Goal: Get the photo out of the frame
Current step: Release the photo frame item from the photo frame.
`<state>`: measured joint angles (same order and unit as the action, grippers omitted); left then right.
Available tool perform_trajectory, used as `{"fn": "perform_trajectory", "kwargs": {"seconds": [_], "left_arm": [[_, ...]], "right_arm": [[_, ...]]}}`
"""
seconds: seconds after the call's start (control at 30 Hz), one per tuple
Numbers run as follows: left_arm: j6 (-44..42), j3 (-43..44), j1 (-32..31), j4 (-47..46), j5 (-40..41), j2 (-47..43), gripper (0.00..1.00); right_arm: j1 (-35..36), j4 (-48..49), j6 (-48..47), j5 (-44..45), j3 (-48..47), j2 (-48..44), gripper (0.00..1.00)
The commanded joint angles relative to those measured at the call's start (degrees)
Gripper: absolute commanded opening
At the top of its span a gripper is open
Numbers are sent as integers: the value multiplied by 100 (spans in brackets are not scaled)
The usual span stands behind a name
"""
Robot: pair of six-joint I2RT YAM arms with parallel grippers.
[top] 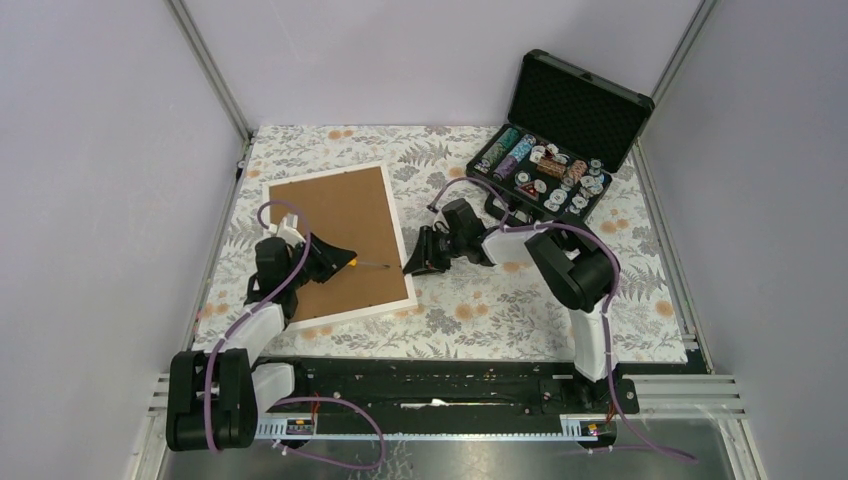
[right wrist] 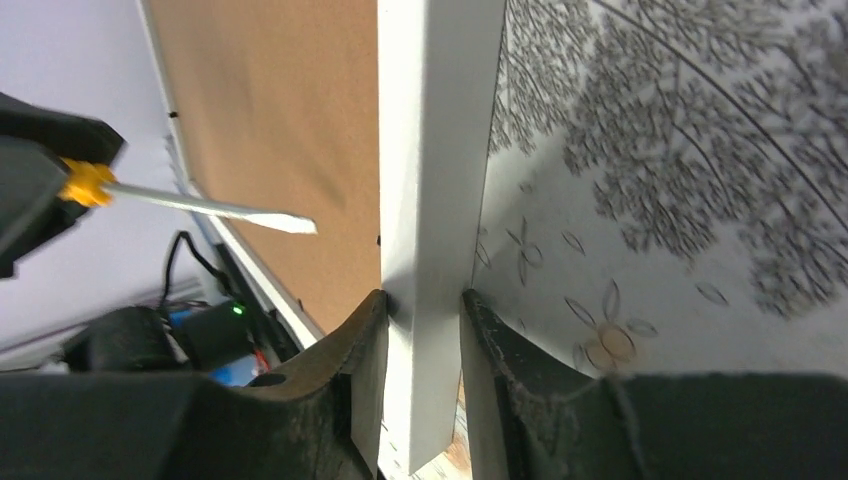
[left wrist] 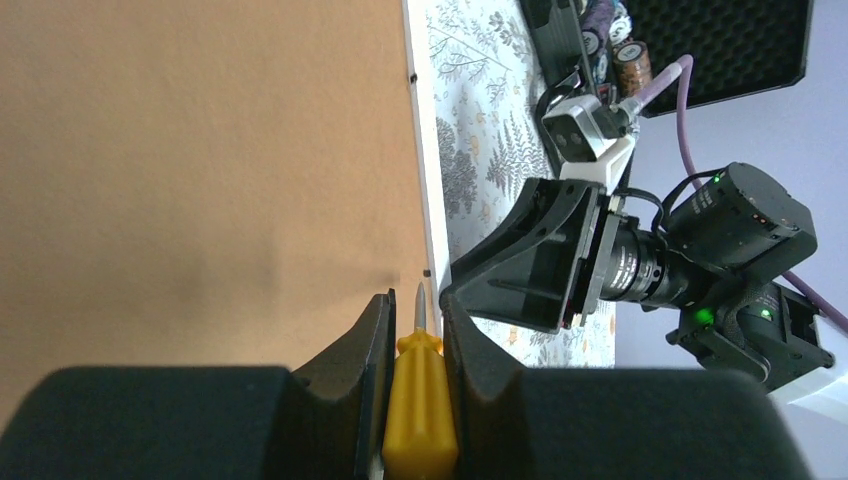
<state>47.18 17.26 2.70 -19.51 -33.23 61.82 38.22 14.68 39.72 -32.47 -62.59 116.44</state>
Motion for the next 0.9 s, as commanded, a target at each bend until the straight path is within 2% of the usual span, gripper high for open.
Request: {"fn": "perform_trajectory", "kwargs": {"seconds": [0.0, 0.3, 0.6, 0.87], "left_arm": [[-268, 294, 30, 54, -73, 154, 0], [-272, 293, 132, 82, -21, 282, 0], [-229, 47, 463, -657, -123, 260, 0], [-491, -26, 488, -594, -273, 363, 0]], "right_arm": [[187, 471, 1111, 181, -116, 659, 32], [213, 698, 1757, 315, -464, 1025, 24], [213, 944, 1683, 324, -304, 858, 24], [239, 925, 1671, 244, -406, 923, 26]]}}
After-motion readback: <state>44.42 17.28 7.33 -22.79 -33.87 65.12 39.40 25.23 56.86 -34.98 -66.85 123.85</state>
